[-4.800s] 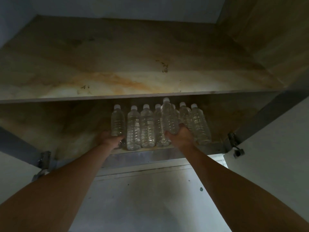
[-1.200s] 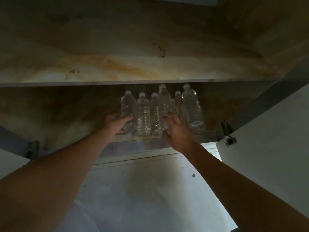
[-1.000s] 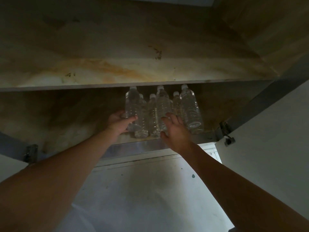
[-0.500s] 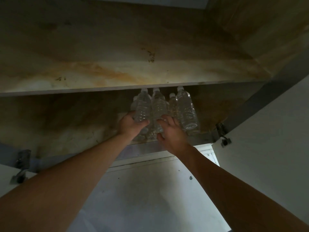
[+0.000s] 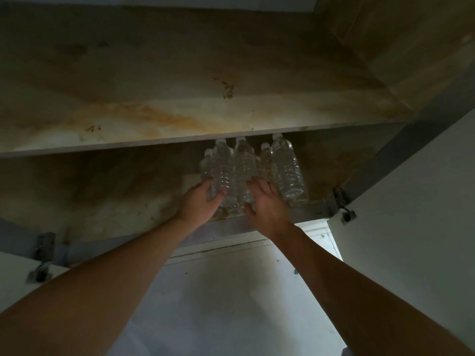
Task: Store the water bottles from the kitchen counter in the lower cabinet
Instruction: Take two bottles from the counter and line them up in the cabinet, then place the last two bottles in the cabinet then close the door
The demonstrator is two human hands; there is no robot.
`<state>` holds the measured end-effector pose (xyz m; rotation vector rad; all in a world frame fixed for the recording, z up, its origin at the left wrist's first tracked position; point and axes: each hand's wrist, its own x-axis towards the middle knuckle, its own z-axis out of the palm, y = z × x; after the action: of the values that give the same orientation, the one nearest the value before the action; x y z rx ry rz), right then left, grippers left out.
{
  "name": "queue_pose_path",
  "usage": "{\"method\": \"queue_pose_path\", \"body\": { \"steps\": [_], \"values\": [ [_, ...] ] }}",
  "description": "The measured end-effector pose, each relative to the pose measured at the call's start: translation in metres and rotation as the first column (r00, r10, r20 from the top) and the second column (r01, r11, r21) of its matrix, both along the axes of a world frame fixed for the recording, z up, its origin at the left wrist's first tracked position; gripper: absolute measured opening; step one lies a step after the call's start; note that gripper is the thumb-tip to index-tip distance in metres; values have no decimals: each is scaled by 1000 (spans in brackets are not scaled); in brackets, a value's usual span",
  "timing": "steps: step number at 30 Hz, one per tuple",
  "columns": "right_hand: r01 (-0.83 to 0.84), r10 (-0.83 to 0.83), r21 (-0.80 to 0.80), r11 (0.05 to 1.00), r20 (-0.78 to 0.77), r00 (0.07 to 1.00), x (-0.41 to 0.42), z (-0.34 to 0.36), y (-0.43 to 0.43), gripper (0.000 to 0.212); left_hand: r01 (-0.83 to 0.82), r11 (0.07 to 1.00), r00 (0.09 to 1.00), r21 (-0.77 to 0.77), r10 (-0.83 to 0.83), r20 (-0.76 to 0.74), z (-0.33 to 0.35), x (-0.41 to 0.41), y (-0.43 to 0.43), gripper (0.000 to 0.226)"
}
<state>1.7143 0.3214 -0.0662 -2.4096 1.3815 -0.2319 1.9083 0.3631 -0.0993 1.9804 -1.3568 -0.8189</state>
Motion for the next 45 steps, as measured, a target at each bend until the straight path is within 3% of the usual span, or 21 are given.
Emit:
{"method": "queue_pose_path", "body": {
  "steps": [4, 7, 10, 12, 16, 21, 28, 32, 37, 40, 45],
  "values": [
    [4, 2, 97, 995, -60, 998, 1, 15, 3, 65, 84, 990, 996, 117, -87, 22, 13, 4, 15, 69],
    [45, -35, 164, 985, -64, 997, -18, 46, 19, 60, -9, 990, 1000, 139, 11, -16, 36, 1, 44, 75],
    [106, -103, 199, 974, -29, 994, -46, 103, 50, 55, -94, 981, 995, 167, 98, -16, 84, -9, 91, 63],
    [141, -133, 206, 968, -53, 990, -65, 153, 72, 57, -86, 982, 996, 169, 86, 9, 139, -22, 125, 54],
    [224, -196, 228, 947, -141, 970, -98, 266, 109, 57, -9, 959, 969, 284, -62, 239, 266, -32, 176, 52],
    [267, -225, 275, 924, -174, 959, -136, 436, 153, 55, 145, 940, 837, 310, -283, 468, 456, -47, 211, 64],
    [237, -229, 225, 945, -61, 971, -166, 589, 216, 56, 319, 912, 676, 258, -409, 612, 637, -102, 238, 58],
    [194, -194, 163, 967, -19, 981, -184, 624, 233, 54, 380, 892, 609, 244, -440, 660, 670, -136, 245, 57],
    [231, -232, 12, 973, 28, 972, -219, 645, 237, 44, 510, 856, 633, 88, -443, 635, 691, -163, 243, 50],
    [334, -332, -47, 942, 36, 943, -244, 659, 245, 47, 585, 810, 615, 48, -481, 625, 702, -178, 228, 51],
    [618, -618, -20, 786, 9, 786, -285, 678, 283, 61, 739, 667, 462, 98, -607, 646, 713, -216, 193, 59]
  ]
}}
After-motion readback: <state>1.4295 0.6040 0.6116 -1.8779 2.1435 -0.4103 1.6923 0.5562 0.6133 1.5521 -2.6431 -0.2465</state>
